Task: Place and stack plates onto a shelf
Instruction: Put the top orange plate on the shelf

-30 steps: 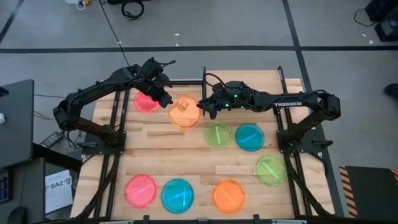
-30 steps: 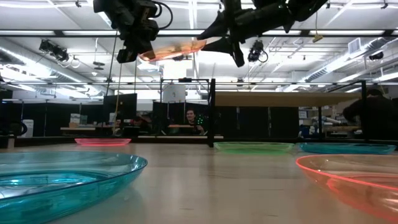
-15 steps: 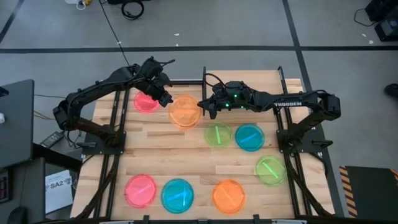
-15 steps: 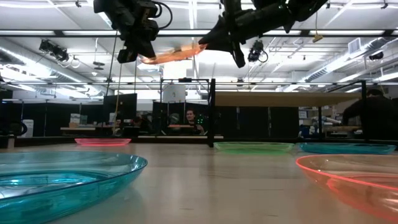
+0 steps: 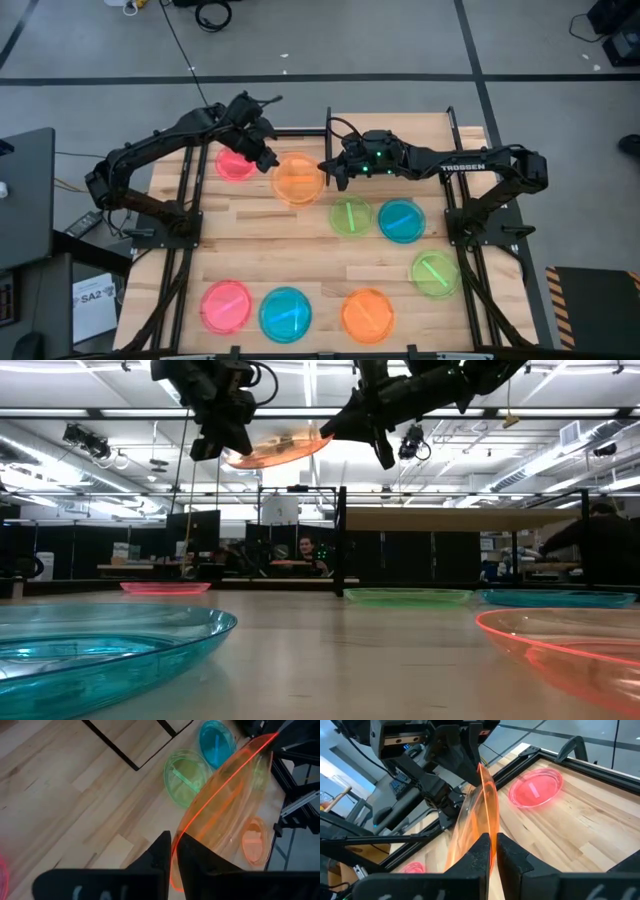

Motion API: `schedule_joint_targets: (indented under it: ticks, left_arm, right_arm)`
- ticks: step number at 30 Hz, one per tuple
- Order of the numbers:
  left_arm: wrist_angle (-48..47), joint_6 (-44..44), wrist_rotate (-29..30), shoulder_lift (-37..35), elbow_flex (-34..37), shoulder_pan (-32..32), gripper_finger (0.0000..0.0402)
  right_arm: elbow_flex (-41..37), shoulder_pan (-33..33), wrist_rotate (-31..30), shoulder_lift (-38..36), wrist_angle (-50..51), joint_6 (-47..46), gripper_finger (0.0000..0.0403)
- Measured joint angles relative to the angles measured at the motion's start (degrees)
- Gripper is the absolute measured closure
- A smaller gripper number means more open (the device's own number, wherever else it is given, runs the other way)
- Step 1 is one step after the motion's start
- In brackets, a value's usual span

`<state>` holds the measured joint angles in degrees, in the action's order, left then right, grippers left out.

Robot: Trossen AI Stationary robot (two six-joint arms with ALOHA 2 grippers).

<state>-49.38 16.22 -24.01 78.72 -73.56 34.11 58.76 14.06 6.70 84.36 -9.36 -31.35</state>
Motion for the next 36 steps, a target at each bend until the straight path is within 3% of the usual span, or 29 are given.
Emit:
schedule_joint_targets:
  ticks: [18,36]
  left_arm:
    - [-0.2,-5.4,-3.5,-0.1,0.0,0.0,0.0314]
    - [1.9,-3.5,-3.2,-6.6,0.0,0.2,0.0312]
  right_arm:
    - [0.0,0.0,-1.3,0.0,0.2,0.0,0.0395]
    - [0.0,1.1,-0.9,0.0,0.4,-0.2,0.0396]
